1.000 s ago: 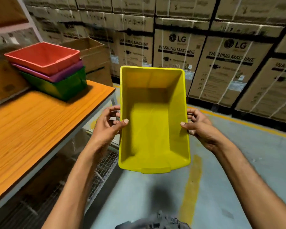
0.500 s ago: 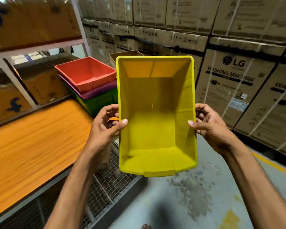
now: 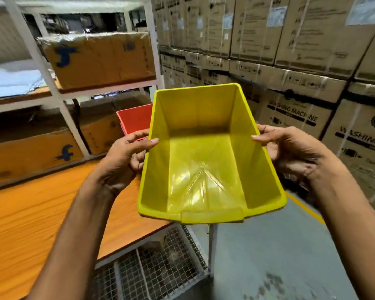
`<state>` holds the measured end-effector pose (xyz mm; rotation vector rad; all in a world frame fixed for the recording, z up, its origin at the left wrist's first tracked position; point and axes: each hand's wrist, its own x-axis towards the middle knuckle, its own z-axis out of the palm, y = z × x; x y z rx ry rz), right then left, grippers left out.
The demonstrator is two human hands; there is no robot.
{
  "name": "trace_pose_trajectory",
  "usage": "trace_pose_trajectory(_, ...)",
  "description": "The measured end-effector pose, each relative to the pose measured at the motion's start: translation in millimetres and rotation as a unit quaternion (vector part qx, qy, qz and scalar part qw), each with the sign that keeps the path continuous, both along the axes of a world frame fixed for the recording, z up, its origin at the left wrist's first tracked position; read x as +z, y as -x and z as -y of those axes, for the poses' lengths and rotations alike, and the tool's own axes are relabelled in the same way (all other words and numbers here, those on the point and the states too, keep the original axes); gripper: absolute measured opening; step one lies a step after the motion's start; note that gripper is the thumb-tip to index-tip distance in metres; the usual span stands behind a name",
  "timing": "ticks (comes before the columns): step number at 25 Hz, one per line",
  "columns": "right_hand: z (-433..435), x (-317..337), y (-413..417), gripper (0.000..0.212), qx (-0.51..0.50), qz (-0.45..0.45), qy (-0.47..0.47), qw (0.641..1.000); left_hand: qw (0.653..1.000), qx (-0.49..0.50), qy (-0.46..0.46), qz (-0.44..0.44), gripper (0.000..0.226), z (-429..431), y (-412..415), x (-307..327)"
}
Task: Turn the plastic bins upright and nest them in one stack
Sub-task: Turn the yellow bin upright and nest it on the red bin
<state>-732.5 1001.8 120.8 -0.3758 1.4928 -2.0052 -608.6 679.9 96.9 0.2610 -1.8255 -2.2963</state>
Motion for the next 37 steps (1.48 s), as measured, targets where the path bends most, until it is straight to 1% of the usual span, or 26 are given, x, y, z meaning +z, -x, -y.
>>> trace_pose_trajectory(1, 8, 8, 16, 0.052, 0.021, 0.011, 0.010, 1.000, 1.000, 0.011, -0.003, 0.008, 0.059, 4, 7, 10)
trace_pose_trajectory(3, 25, 25, 47, 0.052, 0.044, 0.025, 0.022, 0.998, 0.999, 0.033, -0.013, 0.012, 0.043, 5, 20, 28)
trace_pose_trajectory(4, 34, 33, 61, 0.047, 0.055, 0.027, 0.021, 0.998, 0.999, 0.047, -0.018, 0.011, 0.038, 7, 27, 34)
trace_pose_trajectory(6, 51, 50, 87, 0.025, 0.083, 0.021, 0.016, 0.996, 0.997, 0.072, -0.036, 0.013, 0.033, 9, 41, 45)
trace_pose_trajectory(7, 59, 56, 100, 0.018, 0.091, 0.020, 0.015, 0.996, 0.995, 0.087, -0.049, 0.016, 0.034, 15, 48, 50)
trace_pose_trajectory(9, 77, 66, 124, 0.017, 0.105, 0.022, 0.014, 0.994, 0.991, 0.118, -0.061, 0.002, 0.051, 25, 62, 56)
trace_pose_trajectory(10, 86, 71, 138, 0.016, 0.122, 0.028, 0.023, 0.992, 0.988, 0.142, -0.062, 0.011, 0.055, 24, 69, 60)
trace_pose_trajectory(11, 97, 75, 152, 0.014, 0.141, 0.032, 0.032, 0.989, 0.984, 0.164, -0.067, 0.006, 0.041, 21, 74, 67)
trace_pose_trajectory(12, 109, 76, 170, 0.012, 0.159, 0.031, 0.040, 0.986, 0.981, 0.177, -0.075, -0.008, 0.017, 23, 82, 74)
trace_pose_trajectory(13, 122, 78, 186, 0.020, 0.176, 0.016, 0.043, 0.983, 0.977, 0.202, -0.069, -0.013, 0.005, 27, 89, 81)
trace_pose_trajectory(15, 148, 78, 213, 0.051, 0.190, -0.033, 0.027, 0.981, 0.970, 0.239, -0.036, -0.029, 0.013, 38, 101, 96)
trace_pose_trajectory(16, 161, 77, 224, 0.059, 0.195, -0.057, 0.024, 0.979, 0.968, 0.249, -0.014, -0.041, 0.027, 45, 107, 100)
trace_pose_trajectory(17, 173, 75, 232, 0.060, 0.193, -0.077, 0.024, 0.978, 0.966, 0.254, 0.012, -0.042, 0.038, 54, 111, 102)
trace_pose_trajectory(18, 183, 72, 238, 0.057, 0.186, -0.091, 0.025, 0.978, 0.963, 0.264, 0.032, -0.043, 0.040, 60, 117, 102)
trace_pose_trajectory(20, 202, 65, 242, 0.054, 0.172, -0.101, 0.027, 0.980, 0.953, 0.297, 0.047, -0.043, 0.039, 72, 126, 99)
trace_pose_trajectory(22, 215, 55, 244, 0.053, 0.163, -0.100, 0.024, 0.981, 0.940, 0.332, 0.050, -0.050, 0.045, 78, 135, 92)
trace_pose_trajectory(25, 230, 44, 245, 0.049, 0.157, -0.095, 0.023, 0.983, 0.929, 0.364, 0.047, -0.041, 0.043, 83, 139, 78)
trace_pose_trajectory(30, 249, 32, 255, 0.049, 0.156, -0.066, 0.006, 0.985, 0.937, 0.348, 0.009, -0.013, 0.041, 103, 145, 67)
trace_pose_trajectory(34, 259, 24, 265, 0.051, 0.146, -0.024, -0.014, 0.989, 0.944, 0.328, 0.003, 0.035, 0.039, 114, 151, 61)
trace_pose_trajectory(37, 262, 18, 263, 0.047, 0.135, -0.009, -0.047, 0.990, 0.940, 0.336, -0.022, 0.062, 0.040, 126, 159, 49)
